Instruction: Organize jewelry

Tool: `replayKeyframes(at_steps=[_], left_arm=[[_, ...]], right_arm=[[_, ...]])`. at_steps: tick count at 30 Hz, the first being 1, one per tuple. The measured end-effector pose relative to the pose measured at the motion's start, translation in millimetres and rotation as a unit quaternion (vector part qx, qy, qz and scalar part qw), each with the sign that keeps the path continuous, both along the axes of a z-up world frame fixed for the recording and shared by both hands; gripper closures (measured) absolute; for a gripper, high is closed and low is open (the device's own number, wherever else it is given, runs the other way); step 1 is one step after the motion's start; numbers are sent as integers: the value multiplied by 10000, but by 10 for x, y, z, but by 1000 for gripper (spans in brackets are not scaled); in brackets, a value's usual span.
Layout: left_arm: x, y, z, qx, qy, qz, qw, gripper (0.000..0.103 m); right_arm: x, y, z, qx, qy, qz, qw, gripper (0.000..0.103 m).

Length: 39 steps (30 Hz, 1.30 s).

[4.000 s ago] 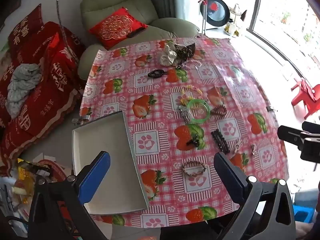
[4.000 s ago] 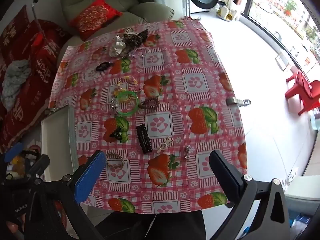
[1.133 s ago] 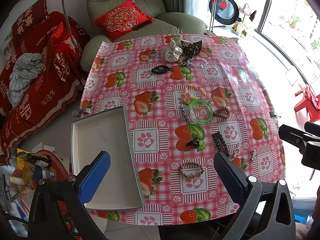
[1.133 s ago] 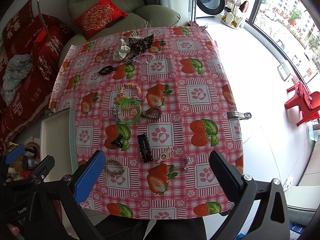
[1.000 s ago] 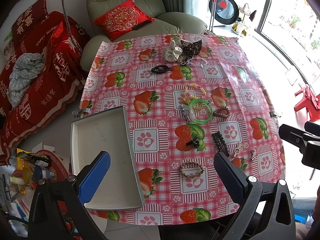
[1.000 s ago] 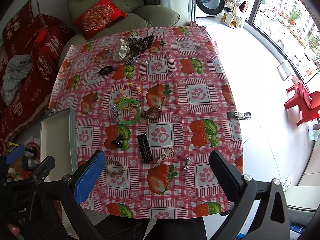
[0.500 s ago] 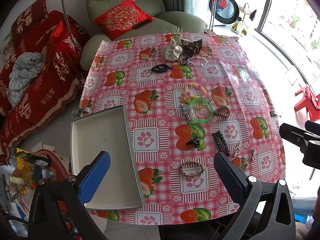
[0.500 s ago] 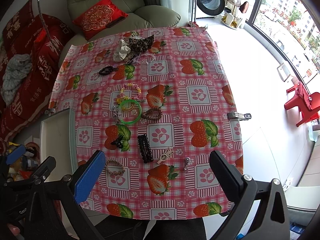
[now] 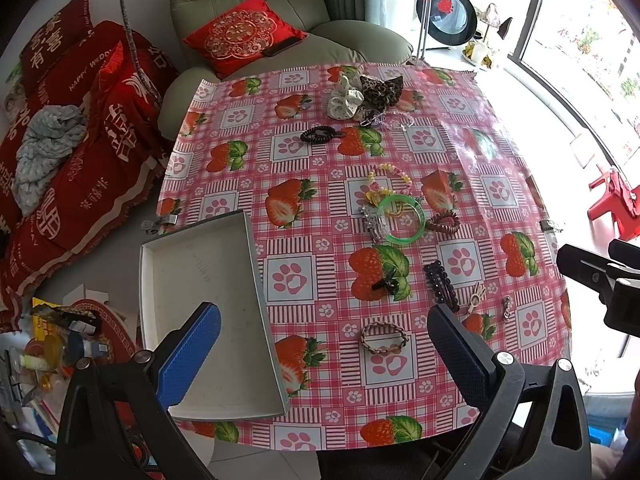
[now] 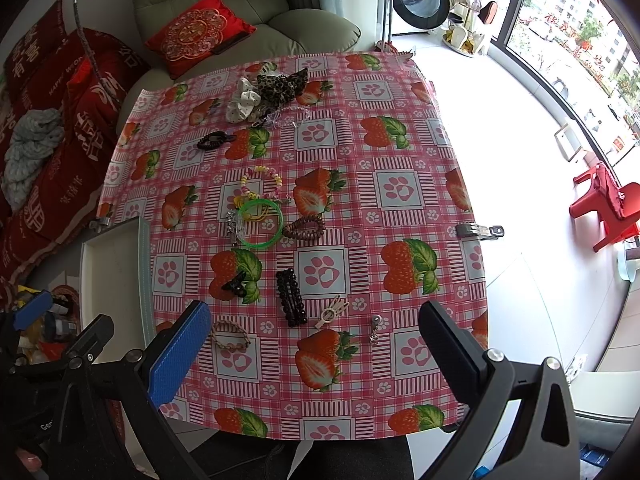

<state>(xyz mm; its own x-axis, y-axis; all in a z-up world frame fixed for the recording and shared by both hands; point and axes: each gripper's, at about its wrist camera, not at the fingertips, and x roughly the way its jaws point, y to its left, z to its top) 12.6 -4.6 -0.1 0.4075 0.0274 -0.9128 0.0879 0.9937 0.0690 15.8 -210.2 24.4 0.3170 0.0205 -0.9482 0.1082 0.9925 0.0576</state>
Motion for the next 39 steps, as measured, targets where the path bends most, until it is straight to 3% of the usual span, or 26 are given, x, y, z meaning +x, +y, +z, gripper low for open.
replayKeyframes(at_steps=[17, 28, 39], left_arm=[[106, 0, -210, -113, 342, -73, 9993, 0], [359, -42, -776, -212, 930, 9, 9954, 0], [695, -205, -1367, -416, 1111, 113, 9929, 0]], right_arm=[[96, -24, -203, 54, 265, -13, 9996, 0], [181, -208, -696, 122, 864, -55, 9962, 0], [569, -440, -1309, 201, 1092, -100, 9938, 0]])
